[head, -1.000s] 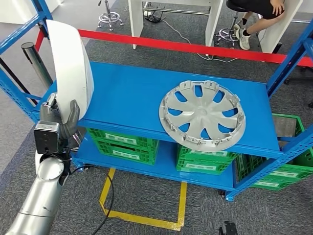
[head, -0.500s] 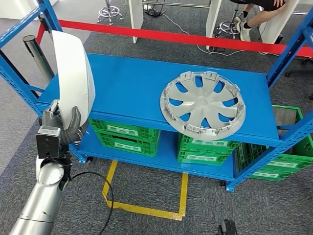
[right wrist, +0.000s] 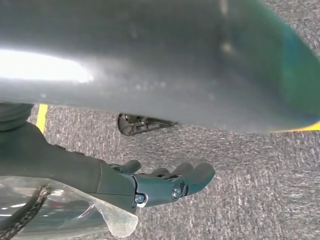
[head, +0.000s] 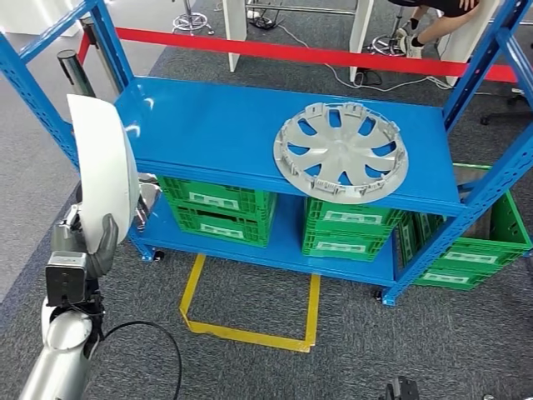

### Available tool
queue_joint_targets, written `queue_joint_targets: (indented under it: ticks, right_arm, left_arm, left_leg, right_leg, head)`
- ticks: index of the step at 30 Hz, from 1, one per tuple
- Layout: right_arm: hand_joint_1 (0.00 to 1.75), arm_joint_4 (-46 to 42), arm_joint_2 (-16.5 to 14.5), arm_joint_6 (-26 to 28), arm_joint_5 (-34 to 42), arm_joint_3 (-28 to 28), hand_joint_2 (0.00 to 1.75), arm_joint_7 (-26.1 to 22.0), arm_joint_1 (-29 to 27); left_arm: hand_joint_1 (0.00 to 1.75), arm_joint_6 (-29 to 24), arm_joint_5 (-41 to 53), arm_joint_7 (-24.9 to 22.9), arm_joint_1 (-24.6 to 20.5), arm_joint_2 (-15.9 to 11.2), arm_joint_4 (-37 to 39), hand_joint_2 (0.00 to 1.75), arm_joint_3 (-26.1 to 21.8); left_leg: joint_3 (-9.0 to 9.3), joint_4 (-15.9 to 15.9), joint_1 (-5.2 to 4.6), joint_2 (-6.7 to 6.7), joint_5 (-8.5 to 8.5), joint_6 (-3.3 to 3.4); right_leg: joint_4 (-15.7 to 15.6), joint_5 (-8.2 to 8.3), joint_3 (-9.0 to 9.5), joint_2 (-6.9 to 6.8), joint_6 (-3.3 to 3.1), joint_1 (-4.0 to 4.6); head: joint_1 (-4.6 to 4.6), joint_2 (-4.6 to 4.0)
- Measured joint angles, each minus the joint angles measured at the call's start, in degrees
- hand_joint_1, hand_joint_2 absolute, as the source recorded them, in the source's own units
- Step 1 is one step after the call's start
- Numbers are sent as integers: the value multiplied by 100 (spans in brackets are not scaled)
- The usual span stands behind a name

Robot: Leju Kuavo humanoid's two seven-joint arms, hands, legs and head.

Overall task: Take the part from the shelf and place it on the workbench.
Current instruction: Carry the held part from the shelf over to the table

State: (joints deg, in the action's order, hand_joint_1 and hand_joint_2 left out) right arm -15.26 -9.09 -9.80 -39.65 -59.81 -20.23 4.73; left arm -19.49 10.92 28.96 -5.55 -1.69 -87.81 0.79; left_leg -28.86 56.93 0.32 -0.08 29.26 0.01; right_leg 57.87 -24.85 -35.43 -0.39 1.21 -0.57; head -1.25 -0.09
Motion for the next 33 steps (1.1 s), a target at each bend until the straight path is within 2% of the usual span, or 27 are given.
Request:
queue_joint_targets:
  ticks: [1,2,5,6,7,8,9,10,11,12,13,14,16,17,18,20,21,22,23,24,25,27,28,30,31,32,33]
  right_arm:
    - [0,-6,0,12,16,-4,0,-2,-21]
    - [0,-11,0,25,31,-8,0,-5,-43]
    - [0,-33,0,57,53,-12,0,-21,-69]
    - [0,-40,0,69,55,-11,0,-28,-69]
    - [0,-48,0,83,55,-11,0,-36,-69]
    - [0,-56,0,94,54,-10,0,-39,-68]
    - [0,-67,0,103,54,-10,0,-40,-63]
    - [0,-82,-1,110,52,-9,0,-40,-53]
    - [0,-99,-4,117,49,-5,0,-39,-35]
    - [0,-116,-14,126,44,3,0,-36,-12]
    - [0,-131,-26,136,37,15,0,-34,9]
    - [0,-142,-40,147,25,32,0,-31,20]
    - [0,-152,-69,167,-6,67,0,-25,12]
    - [0,-156,-82,178,-25,86,0,-21,5]
    - [0,-158,-96,185,-43,107,0,-19,5]
    - [0,-162,-113,193,-72,154,0,-16,18]
    - [0,-162,-119,197,-84,177,0,-16,24]
    - [0,-162,-122,201,-93,199,0,-12,28]
    - [0,-162,-126,204,-102,222,0,-7,31]
    - [0,-162,-130,207,-108,243,0,-2,36]
    - [0,-162,-134,208,-111,262,0,2,45]
    - [0,-162,-146,208,-92,281,0,9,70]
    - [0,-162,-151,207,-62,284,0,20,84]
    - [0,-161,-159,204,24,285,0,51,97]
    - [0,-160,-161,202,63,284,0,68,100]
    - [0,-158,-162,201,95,284,0,86,100]
    - [0,-157,-162,201,122,283,0,103,103]
  left_arm:
    - [175,-16,37,31,55,-1,-46,175,-35]
    - [175,-29,69,66,111,0,-99,175,-70]
    - [175,-54,89,202,248,-1,-286,175,-194]
    - [175,-62,62,267,293,3,-354,175,-244]
    - [175,-70,21,338,333,9,-421,175,-291]
    - [175,-80,-36,416,368,19,-493,175,-337]
    - [175,-92,-96,491,397,32,-569,175,-380]
    - [175,-105,-160,560,416,46,-655,175,-426]
    - [175,-117,-227,623,427,61,-751,175,-469]
    - [175,-127,-288,676,431,74,-849,175,-509]
    - [175,-130,-347,720,433,85,-945,175,-546]
    - [175,-126,-407,764,441,93,-1033,175,-578]
    - [175,-104,-507,841,484,115,-1179,175,-635]
    - [175,-86,-545,867,514,125,-1239,175,-662]
    - [175,-71,-574,884,542,133,-1289,175,-686]
    - [175,-35,-605,913,589,145,-1359,175,-733]
    - [175,-20,-612,934,613,151,-1382,175,-750]
    - [175,-6,-613,951,637,157,-1403,175,-766]
    - [175,4,-612,962,658,163,-1423,175,-778]
    - [175,9,-612,967,671,167,-1446,175,-789]
    - [175,16,-610,968,677,170,-1475,175,-799]
    - [175,49,-604,954,680,175,-1530,175,-811]
    - [175,76,-594,940,686,179,-1552,175,-816]
    - [175,128,-569,909,713,193,-1574,175,-823]
    - [175,142,-560,899,725,208,-1577,175,-826]
    - [175,150,-554,887,734,224,-1579,175,-826]
    - [175,157,-551,872,739,240,-1581,175,-826]
  left_leg:
    - [-47,-21,-1,11,-63,52]
    - [-107,-43,4,21,-135,104]
    - [-348,-51,-9,34,-338,184]
    - [-438,-45,-20,36,-404,186]
    - [-530,-38,-29,36,-469,185]
    - [-623,-29,-36,36,-533,179]
    - [-709,-18,-40,33,-595,169]
    - [-781,-5,-43,29,-654,153]
    - [-845,17,-52,26,-706,131]
    - [-894,34,-60,25,-763,105]
    - [-932,45,-64,29,-823,79]
    - [-958,46,-66,32,-884,49]
    - [-1004,53,-51,29,-906,-18]
    - [-1035,145,-42,24,-758,-56]
    - [-1085,354,-32,20,-499,-91]
    - [-1199,1067,-11,21,124,-145]
    - [-1234,1425,-2,21,300,-163]
    - [-1214,1656,8,21,335,-175]
    - [-1114,1692,18,21,250,-181]
    - [-923,1515,29,21,105,-180]
    - [-659,1168,38,19,-19,-174]
    - [-178,416,29,7,-65,-134]
    - [-65,193,16,0,-34,-103]
    - [-67,56,-9,-4,-27,-30]
    - [-104,32,-6,6,-66,13]
    - [-146,5,0,16,-107,62]
    - [-195,-19,7,27,-155,111]
  right_leg:
    - [31,-60,-44,7,34,-11]
    - [150,-230,-109,16,58,-14]
    - [1061,-1055,-355,29,80,-12]
    - [1371,-1183,-385,29,82,-12]
    - [1550,-1174,-353,29,82,-11]
    - [1547,-1041,-230,29,76,-11]
    - [1354,-863,-17,29,62,-10]
    - [1005,-737,278,29,41,-8]
    - [558,-695,618,31,22,-1]
    - [159,-740,894,33,5,6]
    - [-127,-811,1067,38,-8,17]
    - [-276,-848,1127,41,-21,30]
    - [-298,-793,1033,26,-77,25]
    - [-297,-736,980,10,-123,18]
    - [-298,-671,930,-6,-164,9]
    - [-282,-548,817,-21,-211,14]
    - [-265,-489,751,-24,-211,16]
    - [-238,-435,667,-28,-206,17]
    - [-201,-391,572,-33,-200,17]
    - [-157,-355,479,-38,-190,16]
    - [-110,-327,396,-39,-176,15]
    - [-38,-272,265,-37,-125,27]
    - [-24,-231,218,-36,-93,29]
    - [-33,-133,146,-33,-23,26]
    - [-20,-146,103,-22,10,19]
    - [57,-250,41,-10,37,16]
    - [242,-447,-41,5,56,14]
  head:
    - [3,0]
    - [10,0]
    - [31,0]
    - [31,0]
    - [29,0]
    - [31,0]
    - [31,0]
    - [31,0]
    - [32,0]
    - [28,0]
    - [25,0]
    - [21,0]
    - [20,0]
    - [17,0]
    - [13,0]
    - [1,0]
    - [-1,0]
    - [-1,0]
    - [-1,0]
    - [-1,0]
    - [-1,0]
    - [1,0]
    - [1,0]
    - [5,0]
    - [6,0]
    - [14,0]
    - [21,0]
